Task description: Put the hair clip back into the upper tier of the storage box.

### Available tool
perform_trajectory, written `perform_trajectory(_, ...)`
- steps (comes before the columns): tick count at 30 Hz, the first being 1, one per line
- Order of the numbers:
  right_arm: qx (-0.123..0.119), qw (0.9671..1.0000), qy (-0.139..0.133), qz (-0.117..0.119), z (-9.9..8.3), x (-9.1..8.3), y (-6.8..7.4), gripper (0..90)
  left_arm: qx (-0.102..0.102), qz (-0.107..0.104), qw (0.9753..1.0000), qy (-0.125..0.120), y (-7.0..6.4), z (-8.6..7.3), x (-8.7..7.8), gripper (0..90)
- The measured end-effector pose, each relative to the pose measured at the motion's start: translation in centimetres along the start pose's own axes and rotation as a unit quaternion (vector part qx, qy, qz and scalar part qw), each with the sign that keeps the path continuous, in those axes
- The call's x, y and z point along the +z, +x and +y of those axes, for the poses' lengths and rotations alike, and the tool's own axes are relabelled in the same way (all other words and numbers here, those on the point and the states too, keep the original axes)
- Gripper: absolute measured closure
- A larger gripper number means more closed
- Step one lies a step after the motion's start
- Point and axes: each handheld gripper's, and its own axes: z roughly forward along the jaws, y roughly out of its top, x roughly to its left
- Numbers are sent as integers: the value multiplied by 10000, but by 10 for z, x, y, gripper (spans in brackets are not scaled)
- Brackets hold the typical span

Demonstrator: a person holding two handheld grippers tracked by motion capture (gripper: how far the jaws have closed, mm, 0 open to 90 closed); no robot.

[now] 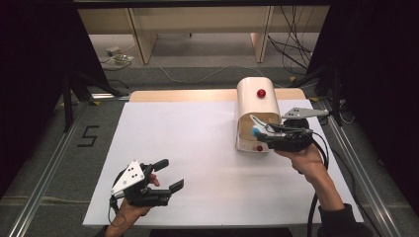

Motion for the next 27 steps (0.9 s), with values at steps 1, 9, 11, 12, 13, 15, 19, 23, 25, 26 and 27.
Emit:
perform_trajectory(1,10,10000,1,-34,0,1,-1,463,0,1,10000,-1,0,0,0,155)
perform_trajectory(9,91,9996,10,-279,0,7,-4,449,4,-1,10000,5,0,0,0,155)
perform_trajectory(11,99,9995,12,-292,0,8,-5,447,1,1,10000,-2,0,0,0,155)
perform_trajectory(12,124,9995,14,-289,0,8,-6,445,4,1,10000,1,0,0,0,155)
perform_trajectory(13,138,9994,28,-302,-1,8,-6,440,-2,2,10000,-3,0,0,0,155)
perform_trajectory(15,159,9995,28,-268,-1,9,-7,417,-1,0,10000,-2,0,0,0,155)
perform_trajectory(19,193,9995,3,-230,-1,9,-8,309,1,1,10000,3,0,0,0,155)
perform_trajectory(23,175,9997,-92,-146,0,5,-6,302,-15,1,10000,-7,0,0,0,155)
perform_trajectory(25,127,9998,-122,-121,1,4,-4,302,-8,-1,10000,-2,0,0,0,155)
perform_trajectory(26,110,9998,-138,-105,1,3,-2,302,0,-1,10000,2,0,0,0,155)
perform_trajectory(27,96,9998,-144,-90,2,3,0,302,0,0,10000,0,0,0,0,155)
